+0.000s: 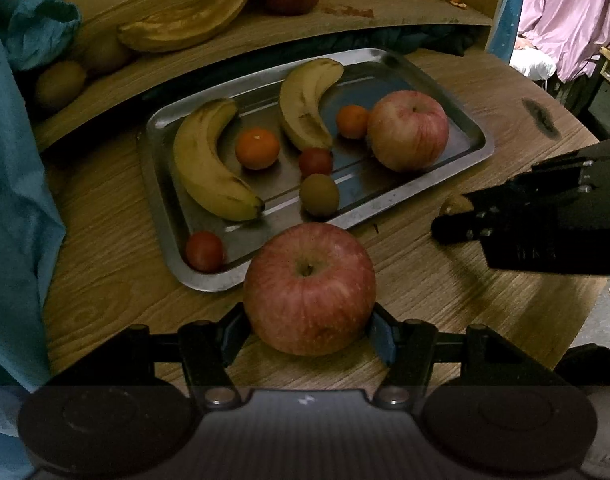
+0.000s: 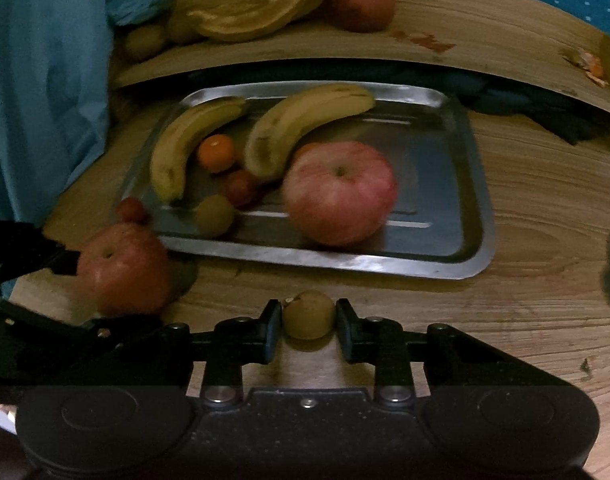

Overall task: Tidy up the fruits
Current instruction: 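Carry the apple with the left gripper over the tray while the right gripper carries the kiwi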

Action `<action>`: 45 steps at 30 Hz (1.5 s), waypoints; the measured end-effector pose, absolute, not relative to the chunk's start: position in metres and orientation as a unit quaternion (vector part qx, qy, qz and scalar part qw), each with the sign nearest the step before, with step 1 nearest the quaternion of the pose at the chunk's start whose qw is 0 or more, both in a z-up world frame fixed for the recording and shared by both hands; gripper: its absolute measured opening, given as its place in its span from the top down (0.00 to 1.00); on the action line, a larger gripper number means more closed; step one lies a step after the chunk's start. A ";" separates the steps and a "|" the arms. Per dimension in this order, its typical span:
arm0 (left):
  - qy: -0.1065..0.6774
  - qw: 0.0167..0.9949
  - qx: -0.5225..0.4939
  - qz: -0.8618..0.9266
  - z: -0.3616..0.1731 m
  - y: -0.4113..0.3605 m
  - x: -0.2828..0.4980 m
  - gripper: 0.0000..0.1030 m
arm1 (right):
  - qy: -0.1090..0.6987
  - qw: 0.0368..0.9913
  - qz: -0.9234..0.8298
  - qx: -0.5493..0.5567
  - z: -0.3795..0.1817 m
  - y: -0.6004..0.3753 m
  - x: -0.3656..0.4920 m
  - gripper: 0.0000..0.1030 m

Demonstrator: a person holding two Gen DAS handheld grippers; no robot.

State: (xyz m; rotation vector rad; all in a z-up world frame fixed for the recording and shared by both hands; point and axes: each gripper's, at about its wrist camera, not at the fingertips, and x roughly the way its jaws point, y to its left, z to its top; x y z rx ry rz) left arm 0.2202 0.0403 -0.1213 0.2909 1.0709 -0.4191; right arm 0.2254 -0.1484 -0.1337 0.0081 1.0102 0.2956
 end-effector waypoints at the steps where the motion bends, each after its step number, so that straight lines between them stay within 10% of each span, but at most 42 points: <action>1: 0.504 0.829 0.138 -0.199 -0.121 0.040 0.220 0.35 | 0.483 0.863 0.145 0.001 -0.133 -0.146 0.225 0.70; 45: 0.500 0.829 0.130 -0.217 -0.127 0.043 0.220 0.33 | 0.489 0.859 0.150 -0.035 -0.133 -0.124 0.207 0.70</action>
